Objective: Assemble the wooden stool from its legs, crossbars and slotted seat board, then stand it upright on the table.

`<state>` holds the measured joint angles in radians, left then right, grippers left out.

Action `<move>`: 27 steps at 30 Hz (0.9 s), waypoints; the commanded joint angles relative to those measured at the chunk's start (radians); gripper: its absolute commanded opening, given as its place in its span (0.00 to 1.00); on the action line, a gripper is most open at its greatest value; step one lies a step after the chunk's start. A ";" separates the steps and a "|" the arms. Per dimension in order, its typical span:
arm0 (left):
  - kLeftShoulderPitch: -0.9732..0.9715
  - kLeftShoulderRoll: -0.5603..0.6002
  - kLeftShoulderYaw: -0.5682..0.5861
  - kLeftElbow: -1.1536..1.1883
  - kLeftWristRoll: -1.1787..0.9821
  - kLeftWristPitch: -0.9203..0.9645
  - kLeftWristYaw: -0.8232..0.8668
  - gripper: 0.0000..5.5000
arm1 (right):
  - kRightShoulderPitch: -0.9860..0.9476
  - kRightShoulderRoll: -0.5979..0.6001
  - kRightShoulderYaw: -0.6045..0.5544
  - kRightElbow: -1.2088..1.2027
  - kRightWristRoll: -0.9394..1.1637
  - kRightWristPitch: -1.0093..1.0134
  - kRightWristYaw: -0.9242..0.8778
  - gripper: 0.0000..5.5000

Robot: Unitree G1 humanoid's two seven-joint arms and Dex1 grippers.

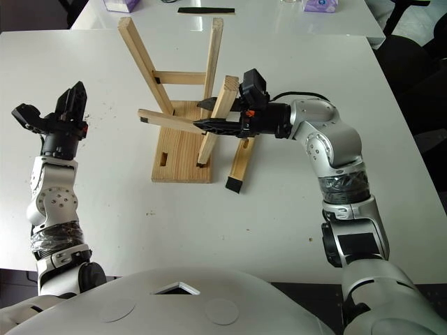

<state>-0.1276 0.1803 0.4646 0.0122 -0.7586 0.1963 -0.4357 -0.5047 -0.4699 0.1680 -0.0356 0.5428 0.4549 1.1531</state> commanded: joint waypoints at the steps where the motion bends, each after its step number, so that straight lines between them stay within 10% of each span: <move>1: 0.008 -0.017 -0.014 0.001 0.007 -0.012 0.000 0.54 | 0.024 -0.001 0.070 -0.004 -0.096 -0.039 -0.022 0.37; 18: 0.036 -0.069 -0.045 -0.008 0.024 -0.044 0.020 0.54 | 0.037 0.006 0.158 0.154 -0.213 -0.121 -0.088 0.37; 27: 0.056 -0.020 0.009 -0.003 0.006 -0.026 0.023 0.54 | 0.119 -0.020 -0.011 -0.081 -0.087 -0.043 -0.139 0.62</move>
<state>-0.0880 0.1326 0.4492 0.0065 -0.7457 0.1599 -0.4218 -0.4352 -0.4617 0.1824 -0.0499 0.4429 0.3748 1.0401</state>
